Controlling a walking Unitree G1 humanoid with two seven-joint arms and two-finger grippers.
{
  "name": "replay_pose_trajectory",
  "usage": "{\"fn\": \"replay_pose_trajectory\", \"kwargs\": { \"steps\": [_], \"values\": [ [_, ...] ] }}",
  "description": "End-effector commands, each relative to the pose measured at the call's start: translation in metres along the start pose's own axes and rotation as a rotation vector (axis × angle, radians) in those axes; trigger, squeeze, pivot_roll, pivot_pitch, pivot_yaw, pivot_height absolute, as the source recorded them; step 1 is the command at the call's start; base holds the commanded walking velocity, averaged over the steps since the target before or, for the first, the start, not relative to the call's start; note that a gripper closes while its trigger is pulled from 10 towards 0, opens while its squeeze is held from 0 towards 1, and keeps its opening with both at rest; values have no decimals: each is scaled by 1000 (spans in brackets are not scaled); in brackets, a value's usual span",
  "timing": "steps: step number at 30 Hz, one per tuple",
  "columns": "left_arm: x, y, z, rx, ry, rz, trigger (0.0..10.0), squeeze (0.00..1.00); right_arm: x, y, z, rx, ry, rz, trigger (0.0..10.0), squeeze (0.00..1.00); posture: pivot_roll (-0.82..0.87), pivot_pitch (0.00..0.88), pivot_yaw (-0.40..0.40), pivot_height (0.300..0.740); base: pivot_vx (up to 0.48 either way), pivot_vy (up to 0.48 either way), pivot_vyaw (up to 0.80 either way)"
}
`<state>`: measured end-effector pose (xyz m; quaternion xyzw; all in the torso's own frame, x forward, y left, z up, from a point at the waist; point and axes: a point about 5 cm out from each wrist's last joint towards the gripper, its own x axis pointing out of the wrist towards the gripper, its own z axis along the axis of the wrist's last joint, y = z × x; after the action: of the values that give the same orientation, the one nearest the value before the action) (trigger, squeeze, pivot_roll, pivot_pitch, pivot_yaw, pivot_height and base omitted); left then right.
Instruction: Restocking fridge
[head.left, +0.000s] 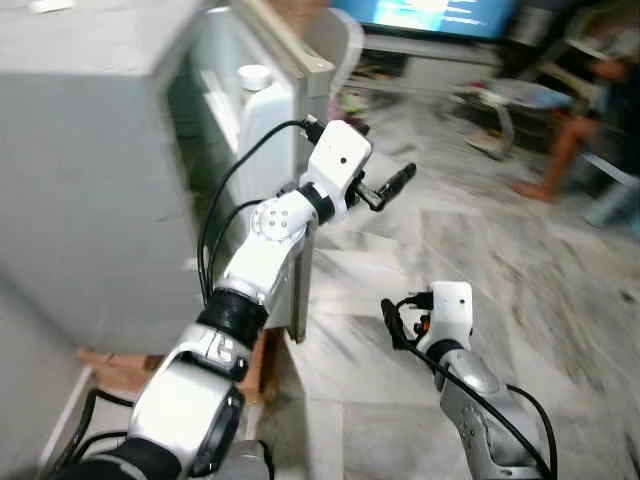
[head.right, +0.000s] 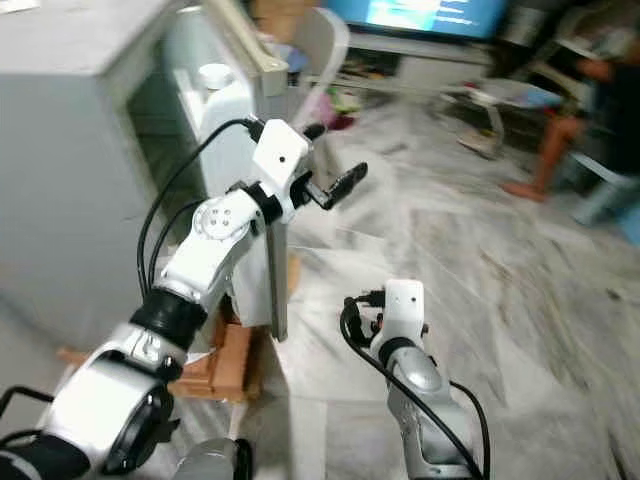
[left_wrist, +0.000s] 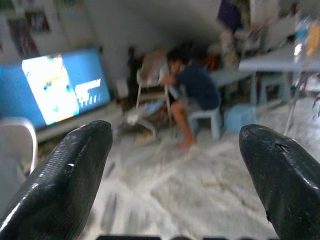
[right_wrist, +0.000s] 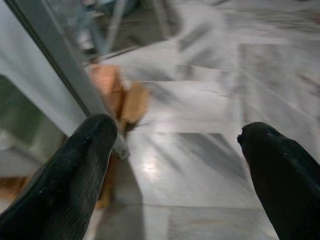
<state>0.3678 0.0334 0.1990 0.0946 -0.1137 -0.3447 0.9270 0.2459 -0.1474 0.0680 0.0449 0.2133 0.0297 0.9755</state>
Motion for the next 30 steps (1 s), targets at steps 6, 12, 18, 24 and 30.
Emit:
{"fn": "replay_pose_trajectory", "kwargs": {
  "steps": [6,12,18,24,30],
  "values": [
    [-37,60,-9,-33,20,199,10000,0,1,2,6,17,-35,-10,10000,0,111,3,-24,740,137,0,-267],
    [-67,53,-39,-12,83,215,10000,0,4,6,11,5,-66,4,10000,0,117,6,-29,740,417,0,-675],
    [-77,40,-50,-24,106,211,10000,0,8,9,13,-5,-71,22,10000,0,124,4,-42,740,424,0,0],
    [-72,39,-51,-26,126,237,10000,0,14,15,19,-5,-93,42,10000,0,127,4,-47,740,464,0,0],
    [-53,30,-45,-19,117,179,10000,0,17,16,25,-1,-116,38,10000,0,117,2,-36,740,476,0,0]
  ]
}}
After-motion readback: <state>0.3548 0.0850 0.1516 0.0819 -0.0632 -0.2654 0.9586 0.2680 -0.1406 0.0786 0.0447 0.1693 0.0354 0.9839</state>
